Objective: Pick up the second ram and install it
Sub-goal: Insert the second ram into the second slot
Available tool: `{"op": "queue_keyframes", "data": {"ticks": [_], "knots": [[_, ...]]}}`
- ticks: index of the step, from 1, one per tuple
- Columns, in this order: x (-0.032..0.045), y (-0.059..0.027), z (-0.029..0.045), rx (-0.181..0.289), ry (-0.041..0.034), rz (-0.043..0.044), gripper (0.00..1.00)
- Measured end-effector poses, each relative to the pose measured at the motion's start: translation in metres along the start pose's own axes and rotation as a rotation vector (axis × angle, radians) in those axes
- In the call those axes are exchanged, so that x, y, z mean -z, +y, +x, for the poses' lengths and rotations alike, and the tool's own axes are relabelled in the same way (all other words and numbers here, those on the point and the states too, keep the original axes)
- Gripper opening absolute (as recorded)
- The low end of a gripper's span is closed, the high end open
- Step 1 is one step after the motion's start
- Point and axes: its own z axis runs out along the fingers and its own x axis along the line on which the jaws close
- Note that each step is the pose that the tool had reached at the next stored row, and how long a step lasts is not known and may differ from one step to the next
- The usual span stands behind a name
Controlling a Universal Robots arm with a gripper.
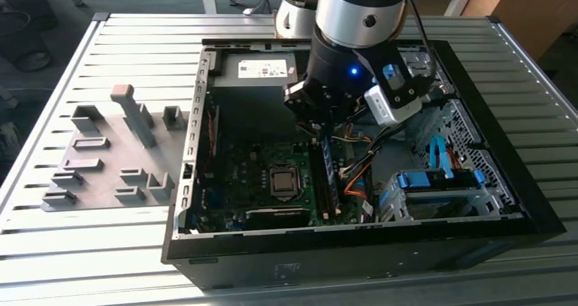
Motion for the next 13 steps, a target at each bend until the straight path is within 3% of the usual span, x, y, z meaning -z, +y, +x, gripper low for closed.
{"op": "queue_keyframes", "data": {"ticks": [13], "knots": [[-0.0228,-0.0006,-0.0014,-0.007,0.0009,-0.001,0.14]]}}
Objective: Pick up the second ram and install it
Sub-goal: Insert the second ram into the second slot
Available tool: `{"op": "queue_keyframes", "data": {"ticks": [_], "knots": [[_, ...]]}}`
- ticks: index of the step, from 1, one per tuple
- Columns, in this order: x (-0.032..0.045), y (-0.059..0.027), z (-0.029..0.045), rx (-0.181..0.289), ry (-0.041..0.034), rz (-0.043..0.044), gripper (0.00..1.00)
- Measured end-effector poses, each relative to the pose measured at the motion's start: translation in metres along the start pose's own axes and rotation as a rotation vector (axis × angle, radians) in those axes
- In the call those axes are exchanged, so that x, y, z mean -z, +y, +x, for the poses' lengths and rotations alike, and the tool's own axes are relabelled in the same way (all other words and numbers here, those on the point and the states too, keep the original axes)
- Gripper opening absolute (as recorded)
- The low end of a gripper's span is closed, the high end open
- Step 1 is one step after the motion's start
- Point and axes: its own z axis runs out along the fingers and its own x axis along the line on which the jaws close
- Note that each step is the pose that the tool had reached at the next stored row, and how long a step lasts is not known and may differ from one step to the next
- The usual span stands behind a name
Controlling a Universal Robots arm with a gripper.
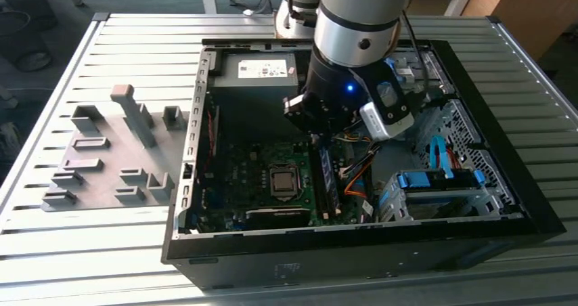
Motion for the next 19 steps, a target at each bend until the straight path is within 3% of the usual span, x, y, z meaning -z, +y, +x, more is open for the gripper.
{"op": "queue_keyframes", "data": {"ticks": [19], "knots": [[-0.0337,-0.0027,-0.0009,-0.025,0.0002,-0.0011,0.14]]}}
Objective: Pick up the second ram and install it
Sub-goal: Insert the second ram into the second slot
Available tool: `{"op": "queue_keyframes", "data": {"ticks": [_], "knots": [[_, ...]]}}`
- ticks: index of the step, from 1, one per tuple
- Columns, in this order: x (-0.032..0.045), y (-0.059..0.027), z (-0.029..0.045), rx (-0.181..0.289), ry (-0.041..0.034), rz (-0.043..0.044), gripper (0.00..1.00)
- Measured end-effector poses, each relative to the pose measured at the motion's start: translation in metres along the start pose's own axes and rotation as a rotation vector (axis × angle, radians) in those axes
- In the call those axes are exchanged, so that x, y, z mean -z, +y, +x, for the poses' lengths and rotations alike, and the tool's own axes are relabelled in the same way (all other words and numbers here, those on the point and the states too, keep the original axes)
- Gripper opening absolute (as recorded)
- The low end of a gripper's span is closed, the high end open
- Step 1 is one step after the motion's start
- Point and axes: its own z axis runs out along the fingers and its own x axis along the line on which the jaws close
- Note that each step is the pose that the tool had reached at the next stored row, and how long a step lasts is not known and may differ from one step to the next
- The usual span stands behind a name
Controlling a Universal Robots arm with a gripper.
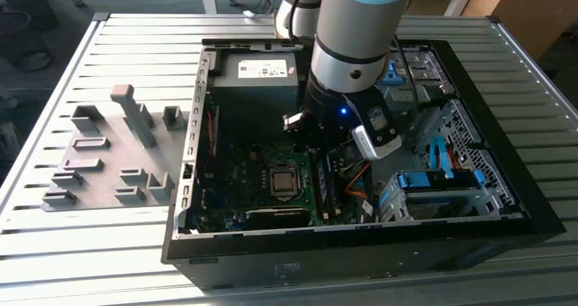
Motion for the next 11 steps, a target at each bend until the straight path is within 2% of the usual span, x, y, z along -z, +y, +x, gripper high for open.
{"op": "queue_keyframes", "data": {"ticks": [6,11], "knots": [[-0.0102,-0.0004,-0.0005,-0.001,0.0,-0.0005,0.14],[-0.0145,-0.0008,-0.0005,-0.001,-0.0005,-0.0004,0.14]]}}
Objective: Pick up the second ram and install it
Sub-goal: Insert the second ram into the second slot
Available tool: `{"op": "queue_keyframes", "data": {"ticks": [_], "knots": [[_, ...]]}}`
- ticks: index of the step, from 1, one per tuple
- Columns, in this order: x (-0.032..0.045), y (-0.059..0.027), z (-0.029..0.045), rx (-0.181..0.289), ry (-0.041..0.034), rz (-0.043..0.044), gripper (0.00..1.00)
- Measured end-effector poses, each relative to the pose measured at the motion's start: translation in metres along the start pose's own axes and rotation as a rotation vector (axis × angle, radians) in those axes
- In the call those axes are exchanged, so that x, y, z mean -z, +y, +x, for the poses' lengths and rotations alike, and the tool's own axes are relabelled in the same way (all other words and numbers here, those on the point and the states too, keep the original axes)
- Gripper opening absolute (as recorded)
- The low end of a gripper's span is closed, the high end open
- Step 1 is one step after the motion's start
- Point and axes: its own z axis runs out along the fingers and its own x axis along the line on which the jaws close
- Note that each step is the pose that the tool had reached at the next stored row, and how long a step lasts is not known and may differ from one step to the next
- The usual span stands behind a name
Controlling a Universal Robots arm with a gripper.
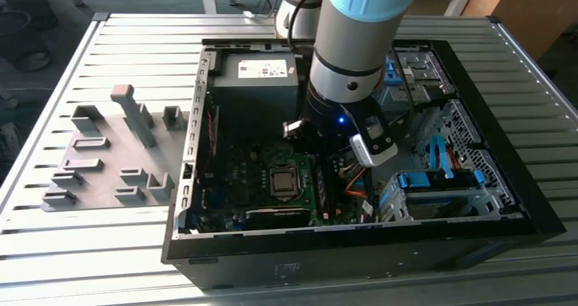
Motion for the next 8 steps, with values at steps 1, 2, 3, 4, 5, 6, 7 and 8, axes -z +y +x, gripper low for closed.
{"op": "queue_keyframes", "data": {"ticks": [1,2,3,4,5,6,7,8], "knots": [[-0.0001,-0.001,-0.0001,0.0,0.0,0.0001,0.14],[-0.0003,-0.0017,-0.0001,-0.001,0.0,0.0,0.14],[-0.0003,-0.0021,-0.0001,-0.001,0.0,-0.0001,0.14],[-0.0004,-0.0021,-0.0001,-0.001,-0.0001,-0.0002,0.14],[-0.0004,-0.0021,-0.0001,-0.002,0.0,-0.0001,0.14],[-0.0008,-0.0021,-0.0002,-0.002,-0.0001,-0.0002,0.14],[-0.0013,-0.0022,-0.0004,-0.004,-0.0001,-0.0004,0.14],[-0.0017,-0.0022,-0.0007,-0.006,-0.0001,-0.0004,0.14]]}}
